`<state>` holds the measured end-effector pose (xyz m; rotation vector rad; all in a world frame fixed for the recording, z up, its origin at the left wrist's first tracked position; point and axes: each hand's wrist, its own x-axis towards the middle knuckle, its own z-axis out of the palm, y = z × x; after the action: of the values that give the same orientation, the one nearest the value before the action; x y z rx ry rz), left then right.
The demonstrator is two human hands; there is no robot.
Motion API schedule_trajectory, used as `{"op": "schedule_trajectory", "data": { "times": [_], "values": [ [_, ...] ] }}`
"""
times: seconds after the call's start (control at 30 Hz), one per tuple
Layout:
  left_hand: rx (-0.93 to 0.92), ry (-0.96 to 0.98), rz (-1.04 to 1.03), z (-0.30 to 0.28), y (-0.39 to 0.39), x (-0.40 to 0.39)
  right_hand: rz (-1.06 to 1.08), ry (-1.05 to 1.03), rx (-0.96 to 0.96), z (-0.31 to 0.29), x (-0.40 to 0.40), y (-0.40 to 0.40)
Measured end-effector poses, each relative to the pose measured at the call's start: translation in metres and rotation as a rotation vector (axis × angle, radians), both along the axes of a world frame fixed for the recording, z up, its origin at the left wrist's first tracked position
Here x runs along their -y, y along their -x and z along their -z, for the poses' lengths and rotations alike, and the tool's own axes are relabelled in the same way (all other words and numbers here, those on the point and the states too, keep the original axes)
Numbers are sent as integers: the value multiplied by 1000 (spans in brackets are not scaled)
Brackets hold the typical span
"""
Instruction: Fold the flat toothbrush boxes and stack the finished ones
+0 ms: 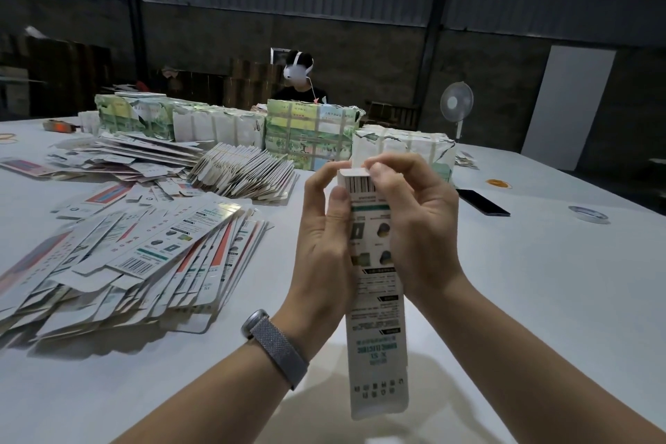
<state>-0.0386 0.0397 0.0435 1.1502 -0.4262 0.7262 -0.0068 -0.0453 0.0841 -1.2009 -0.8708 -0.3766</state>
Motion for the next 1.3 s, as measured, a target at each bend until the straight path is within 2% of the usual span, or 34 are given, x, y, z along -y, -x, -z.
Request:
{"op": "schedule_trajectory", "data": {
  "times": [0.17, 0.47, 0.77, 0.93, 1.3],
  "values": [
    [6, -54, 21, -4, 3, -1, 12, 26, -5, -5, 2, 0],
    [-8, -37, 37, -2, 2, 2, 25, 86, -12, -7, 5, -3],
    [56, -108, -90, 1, -4, 1, 82, 113, -15, -5, 3, -3],
    [59, -144, -118, 0, -3, 1, 188, 148, 66, -6, 5, -3],
    [19, -267, -163, 1, -2, -6, 140, 45, 50, -3, 2, -1]
  ]
}}
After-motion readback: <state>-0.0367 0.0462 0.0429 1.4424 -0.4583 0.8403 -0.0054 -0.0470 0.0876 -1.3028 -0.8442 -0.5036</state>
